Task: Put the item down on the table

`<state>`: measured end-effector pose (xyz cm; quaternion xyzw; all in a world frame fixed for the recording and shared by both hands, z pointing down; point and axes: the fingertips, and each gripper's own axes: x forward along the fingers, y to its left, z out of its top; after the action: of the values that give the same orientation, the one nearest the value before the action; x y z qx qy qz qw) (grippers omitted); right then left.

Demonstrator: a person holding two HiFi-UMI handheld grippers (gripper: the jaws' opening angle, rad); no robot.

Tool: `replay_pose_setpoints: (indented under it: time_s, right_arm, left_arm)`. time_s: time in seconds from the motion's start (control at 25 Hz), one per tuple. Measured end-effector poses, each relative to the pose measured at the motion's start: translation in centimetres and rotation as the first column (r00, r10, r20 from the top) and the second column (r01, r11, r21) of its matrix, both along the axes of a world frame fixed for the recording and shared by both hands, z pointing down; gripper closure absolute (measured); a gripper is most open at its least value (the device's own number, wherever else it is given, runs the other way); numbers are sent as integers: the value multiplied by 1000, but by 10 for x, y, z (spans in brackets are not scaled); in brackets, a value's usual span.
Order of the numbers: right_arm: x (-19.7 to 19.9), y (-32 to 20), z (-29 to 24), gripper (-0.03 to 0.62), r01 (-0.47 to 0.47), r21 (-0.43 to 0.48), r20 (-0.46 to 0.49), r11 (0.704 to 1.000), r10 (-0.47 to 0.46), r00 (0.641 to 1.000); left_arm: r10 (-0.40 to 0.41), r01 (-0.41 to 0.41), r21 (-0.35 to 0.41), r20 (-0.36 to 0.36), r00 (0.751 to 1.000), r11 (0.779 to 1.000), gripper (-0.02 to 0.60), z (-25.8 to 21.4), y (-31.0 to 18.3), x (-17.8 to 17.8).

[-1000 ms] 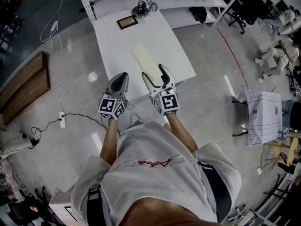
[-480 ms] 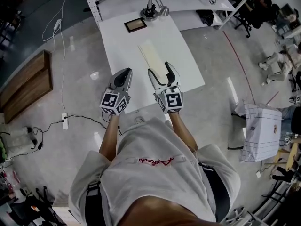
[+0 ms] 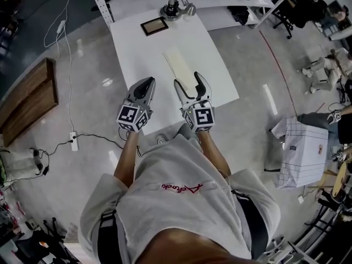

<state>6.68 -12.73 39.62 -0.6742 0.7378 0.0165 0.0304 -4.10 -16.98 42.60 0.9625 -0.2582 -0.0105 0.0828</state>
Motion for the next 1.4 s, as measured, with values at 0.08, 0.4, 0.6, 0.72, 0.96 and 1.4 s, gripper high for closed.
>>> replay_pose_setpoints:
  time_s: [0.08, 0.4, 0.6, 0.72, 0.96, 1.4]
  right_arm:
    - [10, -7, 1, 281, 8, 0, 10, 1000, -8, 1000]
    - [27, -39, 6, 281, 102, -17, 23, 995, -102, 995]
    - [34, -50, 15, 281, 160, -37, 35, 986, -159, 987]
    - [43, -59, 19, 281, 172, -46, 43, 984, -170, 985]
    - [50, -68, 27, 281, 186, -66, 52, 980, -183, 982]
    - [53, -66, 48, 281, 199, -123, 61, 972, -193, 979]
  left_arm:
    - [-3, 3, -5, 7, 1000, 1000, 546, 1, -5, 9]
    - [-75, 75, -22, 27, 997, 997, 546, 6, -22, 28]
    - [-130, 132, -49, 32, 991, 990, 546, 16, -26, 33]
    - [-151, 153, -63, 41, 988, 986, 546, 22, -29, 38]
    - [-178, 182, -77, 55, 982, 980, 546, 29, -33, 38]
    - [-192, 202, -137, 77, 978, 970, 546, 51, -26, 38]
